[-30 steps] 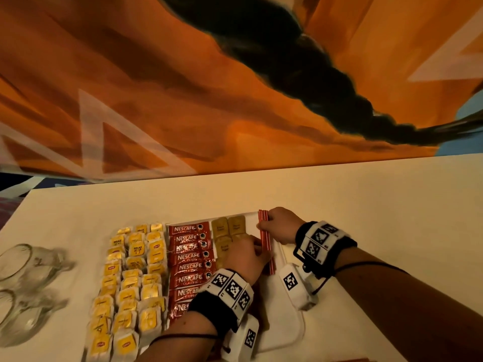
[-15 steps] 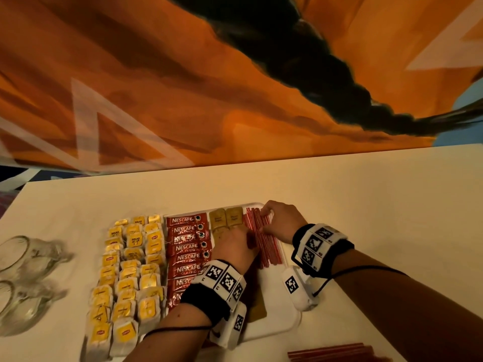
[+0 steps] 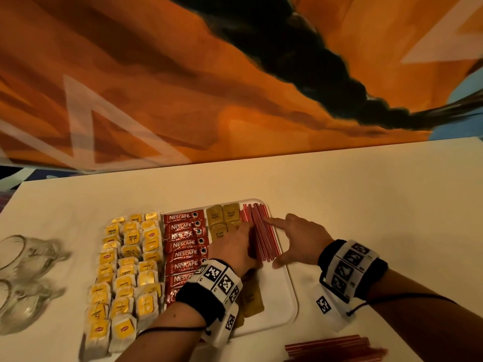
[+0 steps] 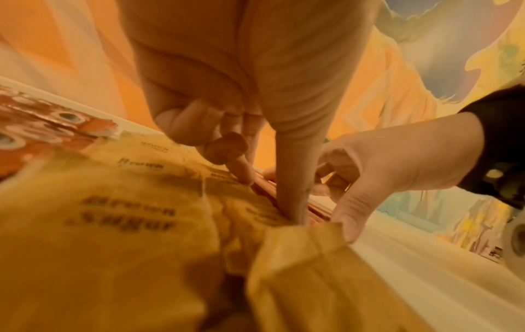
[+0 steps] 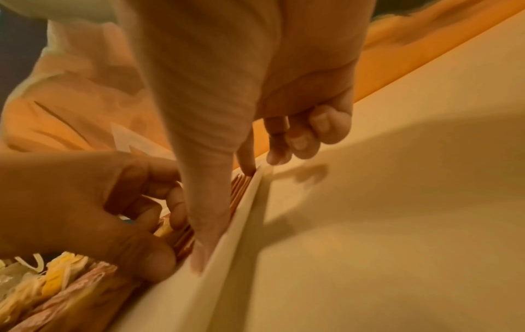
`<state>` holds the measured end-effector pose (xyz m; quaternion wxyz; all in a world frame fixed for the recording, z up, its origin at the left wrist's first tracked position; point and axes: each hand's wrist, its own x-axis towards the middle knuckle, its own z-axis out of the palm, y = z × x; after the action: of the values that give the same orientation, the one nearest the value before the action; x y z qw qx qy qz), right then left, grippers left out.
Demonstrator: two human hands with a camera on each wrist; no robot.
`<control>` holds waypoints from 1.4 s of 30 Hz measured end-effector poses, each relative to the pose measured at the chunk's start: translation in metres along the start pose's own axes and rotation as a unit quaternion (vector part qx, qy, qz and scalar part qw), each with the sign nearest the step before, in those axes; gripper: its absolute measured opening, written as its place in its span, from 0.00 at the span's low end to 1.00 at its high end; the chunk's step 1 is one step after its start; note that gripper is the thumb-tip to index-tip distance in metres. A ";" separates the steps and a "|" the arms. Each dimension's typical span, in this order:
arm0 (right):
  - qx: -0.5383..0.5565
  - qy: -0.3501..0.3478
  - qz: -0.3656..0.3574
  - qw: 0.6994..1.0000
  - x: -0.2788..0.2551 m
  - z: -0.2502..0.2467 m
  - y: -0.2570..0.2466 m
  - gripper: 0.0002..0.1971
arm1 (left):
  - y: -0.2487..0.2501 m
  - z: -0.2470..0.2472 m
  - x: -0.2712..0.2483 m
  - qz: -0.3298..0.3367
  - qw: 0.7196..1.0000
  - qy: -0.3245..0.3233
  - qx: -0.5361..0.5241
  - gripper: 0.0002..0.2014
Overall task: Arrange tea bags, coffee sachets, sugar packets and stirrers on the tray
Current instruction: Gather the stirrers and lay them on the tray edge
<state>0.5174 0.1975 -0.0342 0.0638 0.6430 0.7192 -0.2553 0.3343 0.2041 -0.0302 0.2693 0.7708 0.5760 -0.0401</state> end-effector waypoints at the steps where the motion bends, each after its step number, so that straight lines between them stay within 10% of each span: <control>1: 0.002 0.004 0.000 1.000 0.001 0.000 -0.001 0.56 | 0.000 -0.001 0.000 0.001 1.000 0.005 0.000 0.41; 24: 0.036 0.018 -0.022 0.999 0.005 -0.007 0.003 0.59 | -0.007 0.000 0.010 0.029 0.999 0.008 0.015 0.44; 42: 0.102 0.071 -0.032 0.992 -0.042 -0.015 0.002 0.43 | 0.011 -0.013 -0.037 0.044 0.996 0.072 0.037 0.26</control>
<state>0.5298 0.1665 -0.0042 -0.0618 0.6393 0.7125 -0.2826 0.3290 0.1759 -0.0013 0.1998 0.8055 0.5579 0.0060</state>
